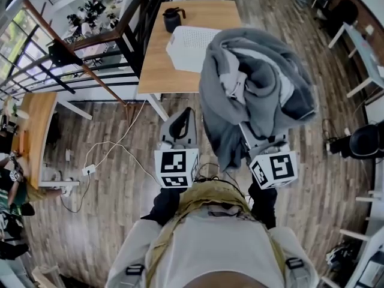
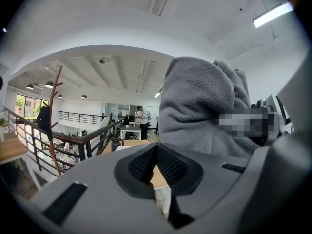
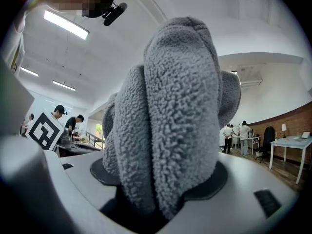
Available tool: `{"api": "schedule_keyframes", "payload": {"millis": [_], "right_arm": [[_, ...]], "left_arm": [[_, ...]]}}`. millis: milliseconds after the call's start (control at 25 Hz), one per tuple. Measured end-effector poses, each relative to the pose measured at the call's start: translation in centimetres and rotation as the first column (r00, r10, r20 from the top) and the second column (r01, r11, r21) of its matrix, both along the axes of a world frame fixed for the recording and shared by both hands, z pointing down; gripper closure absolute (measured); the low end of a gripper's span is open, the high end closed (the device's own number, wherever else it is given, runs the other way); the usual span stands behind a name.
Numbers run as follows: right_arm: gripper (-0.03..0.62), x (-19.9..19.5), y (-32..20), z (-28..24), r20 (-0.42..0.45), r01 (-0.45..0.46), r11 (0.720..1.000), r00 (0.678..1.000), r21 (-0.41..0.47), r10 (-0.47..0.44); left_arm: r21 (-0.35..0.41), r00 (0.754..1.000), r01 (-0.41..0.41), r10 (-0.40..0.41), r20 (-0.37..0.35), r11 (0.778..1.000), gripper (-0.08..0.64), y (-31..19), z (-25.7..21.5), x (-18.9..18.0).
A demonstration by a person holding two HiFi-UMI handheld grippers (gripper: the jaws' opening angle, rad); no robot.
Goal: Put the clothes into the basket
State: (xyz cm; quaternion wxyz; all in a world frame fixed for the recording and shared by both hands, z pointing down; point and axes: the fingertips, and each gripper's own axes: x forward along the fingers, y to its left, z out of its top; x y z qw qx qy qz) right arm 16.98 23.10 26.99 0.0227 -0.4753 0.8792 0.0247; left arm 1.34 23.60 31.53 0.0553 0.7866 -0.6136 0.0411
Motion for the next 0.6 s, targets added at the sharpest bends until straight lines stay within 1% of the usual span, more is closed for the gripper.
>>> {"api": "schedule_keyframes", "payload": {"millis": [400, 600], "right_arm": [[0.253, 3.3, 1.0, 1.1, -0.008, 0.016, 1.000, 1.000, -0.013, -0.016], [0.253, 4.1, 0.9, 2.3, -0.002, 0.025, 0.999, 1.000, -0.033, -0.025]], "left_arm": [[-0.039, 1.000, 0.002, -0.002, -0.006, 0.999, 0.560, 1.4, 2.0, 3.9], [-0.070, 1.000, 0.022, -0.022, 0.011, 0.997, 0.560, 2.2, 3.3, 4.2]]}}
